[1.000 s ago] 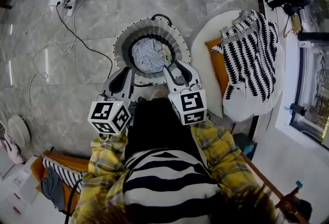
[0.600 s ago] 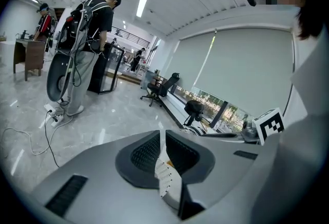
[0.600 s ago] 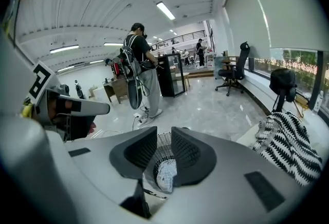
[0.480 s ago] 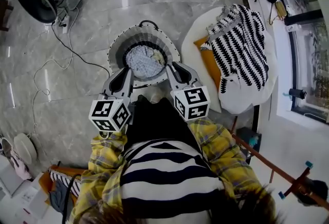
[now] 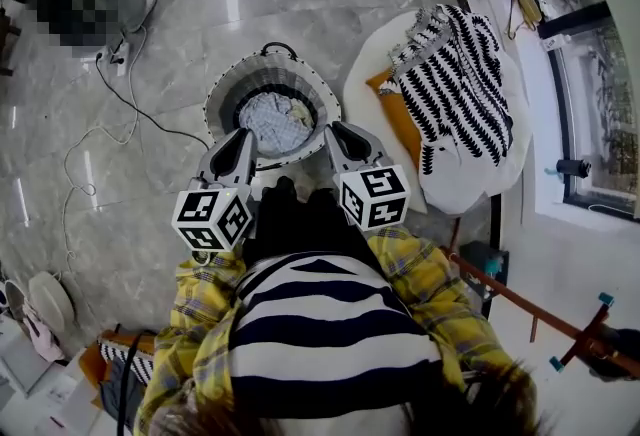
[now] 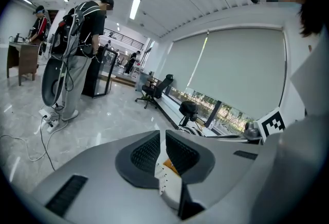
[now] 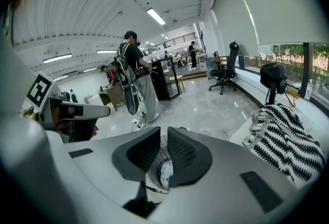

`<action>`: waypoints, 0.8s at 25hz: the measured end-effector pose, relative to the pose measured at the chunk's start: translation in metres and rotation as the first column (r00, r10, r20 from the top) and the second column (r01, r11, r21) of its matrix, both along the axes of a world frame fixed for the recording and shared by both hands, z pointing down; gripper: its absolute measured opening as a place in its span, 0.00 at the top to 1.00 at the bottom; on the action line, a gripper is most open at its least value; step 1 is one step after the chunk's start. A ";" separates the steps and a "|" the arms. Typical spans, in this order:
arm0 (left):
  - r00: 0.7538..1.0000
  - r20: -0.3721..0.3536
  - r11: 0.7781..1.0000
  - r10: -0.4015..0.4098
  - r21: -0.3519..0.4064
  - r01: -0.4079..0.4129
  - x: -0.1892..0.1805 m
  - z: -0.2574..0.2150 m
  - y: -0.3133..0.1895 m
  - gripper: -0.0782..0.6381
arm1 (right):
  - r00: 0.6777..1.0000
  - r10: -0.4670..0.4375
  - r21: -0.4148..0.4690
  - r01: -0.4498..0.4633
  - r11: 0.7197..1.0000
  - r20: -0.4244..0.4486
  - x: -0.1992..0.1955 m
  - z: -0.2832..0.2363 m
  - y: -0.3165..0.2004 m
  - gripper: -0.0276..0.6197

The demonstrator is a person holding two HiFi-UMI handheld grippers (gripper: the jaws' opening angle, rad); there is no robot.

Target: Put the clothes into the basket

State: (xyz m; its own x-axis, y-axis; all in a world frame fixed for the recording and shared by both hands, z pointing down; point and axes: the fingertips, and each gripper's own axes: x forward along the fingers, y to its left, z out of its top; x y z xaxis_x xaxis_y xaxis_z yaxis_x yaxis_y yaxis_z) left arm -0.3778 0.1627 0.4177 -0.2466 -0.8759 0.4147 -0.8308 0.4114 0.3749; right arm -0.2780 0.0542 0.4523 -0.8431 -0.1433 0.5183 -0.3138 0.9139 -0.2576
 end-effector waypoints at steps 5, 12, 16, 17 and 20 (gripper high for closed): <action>1.000 -0.001 1.000 0.003 -0.005 -0.003 0.001 0.003 0.007 0.83 | 1.000 0.021 -0.011 -0.021 1.000 0.013 0.001 -0.005 0.000 0.88; 1.000 -0.011 1.000 0.010 -0.024 -0.010 0.000 0.010 0.015 0.83 | 0.999 0.044 -0.051 -0.044 0.998 0.005 0.002 -0.002 0.003 0.91; 1.000 0.004 1.000 0.009 -0.029 -0.009 -0.001 0.010 0.015 0.83 | 0.999 0.042 -0.046 -0.042 0.998 0.000 0.004 -0.001 0.003 0.92; 1.000 0.004 0.999 0.009 -0.031 -0.008 -0.001 0.011 0.015 0.83 | 0.999 0.042 -0.038 -0.042 0.998 -0.001 0.005 -0.001 0.003 0.92; 1.000 0.001 0.999 0.009 -0.040 -0.009 0.000 0.013 0.015 0.83 | 0.999 0.044 -0.033 -0.044 0.998 -0.003 0.007 -0.001 0.001 0.92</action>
